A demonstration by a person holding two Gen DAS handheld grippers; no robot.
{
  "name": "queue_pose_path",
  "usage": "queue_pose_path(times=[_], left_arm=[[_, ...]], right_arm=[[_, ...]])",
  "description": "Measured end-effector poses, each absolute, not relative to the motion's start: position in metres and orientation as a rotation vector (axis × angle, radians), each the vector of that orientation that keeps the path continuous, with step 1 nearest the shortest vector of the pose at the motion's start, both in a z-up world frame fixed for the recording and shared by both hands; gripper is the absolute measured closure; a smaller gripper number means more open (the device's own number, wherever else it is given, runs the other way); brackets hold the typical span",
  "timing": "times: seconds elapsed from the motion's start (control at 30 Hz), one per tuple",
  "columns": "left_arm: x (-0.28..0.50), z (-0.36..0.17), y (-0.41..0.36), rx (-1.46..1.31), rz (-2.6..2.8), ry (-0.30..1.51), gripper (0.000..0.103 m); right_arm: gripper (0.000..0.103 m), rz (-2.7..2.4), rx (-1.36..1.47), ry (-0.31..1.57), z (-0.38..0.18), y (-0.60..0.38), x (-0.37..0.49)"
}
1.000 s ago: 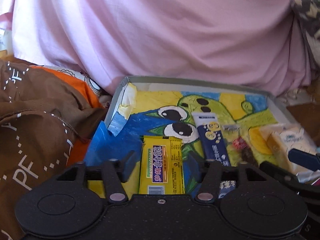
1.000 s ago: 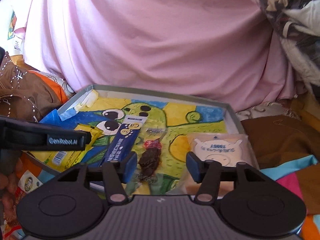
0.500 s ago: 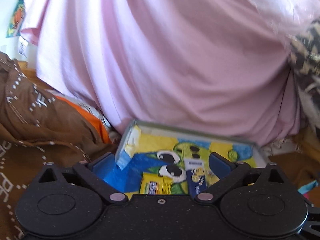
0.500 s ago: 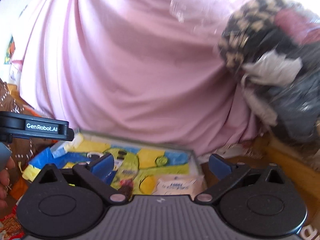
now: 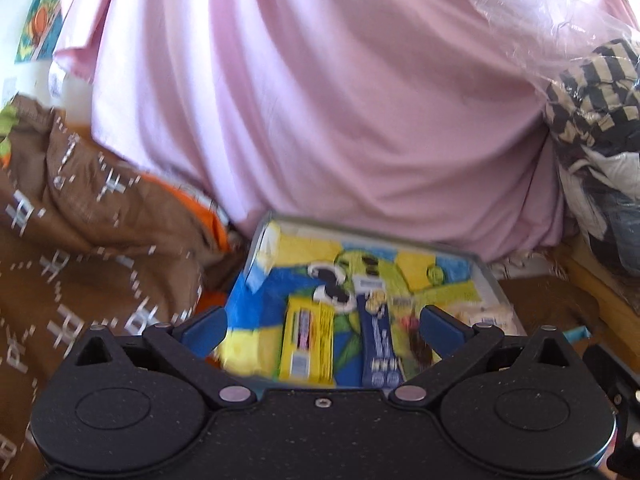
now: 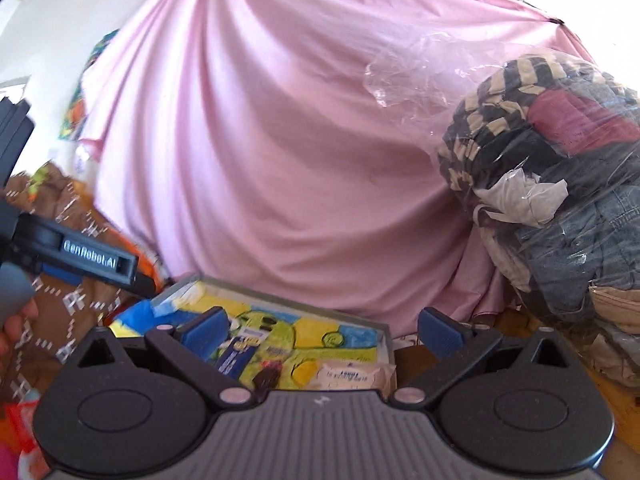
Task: Organize snacks
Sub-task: 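Move both tools back over the remaining snacks on the bedspread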
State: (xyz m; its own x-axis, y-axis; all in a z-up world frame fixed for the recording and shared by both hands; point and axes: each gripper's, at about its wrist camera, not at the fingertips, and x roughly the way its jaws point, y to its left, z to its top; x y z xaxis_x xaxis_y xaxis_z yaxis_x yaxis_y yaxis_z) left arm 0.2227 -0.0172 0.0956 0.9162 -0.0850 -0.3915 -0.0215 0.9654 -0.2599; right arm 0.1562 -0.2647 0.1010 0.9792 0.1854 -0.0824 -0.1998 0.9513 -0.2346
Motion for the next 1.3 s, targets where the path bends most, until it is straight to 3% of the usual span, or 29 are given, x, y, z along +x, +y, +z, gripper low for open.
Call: queue_pose_path(times=[0.57,1.3], left_arm=[[0.168,0.053,-0.003,-0.204,-0.063,0.65,0.001],[0.118,0.006,-0.031,0.005,-0.262,0.787,0.001]], right_arm=[[0.0,0.287,-0.327,0.235,0.064,-0.275,0.097],[0.0,0.398,-0.358,0.597,0.009,-0.27,0.074]])
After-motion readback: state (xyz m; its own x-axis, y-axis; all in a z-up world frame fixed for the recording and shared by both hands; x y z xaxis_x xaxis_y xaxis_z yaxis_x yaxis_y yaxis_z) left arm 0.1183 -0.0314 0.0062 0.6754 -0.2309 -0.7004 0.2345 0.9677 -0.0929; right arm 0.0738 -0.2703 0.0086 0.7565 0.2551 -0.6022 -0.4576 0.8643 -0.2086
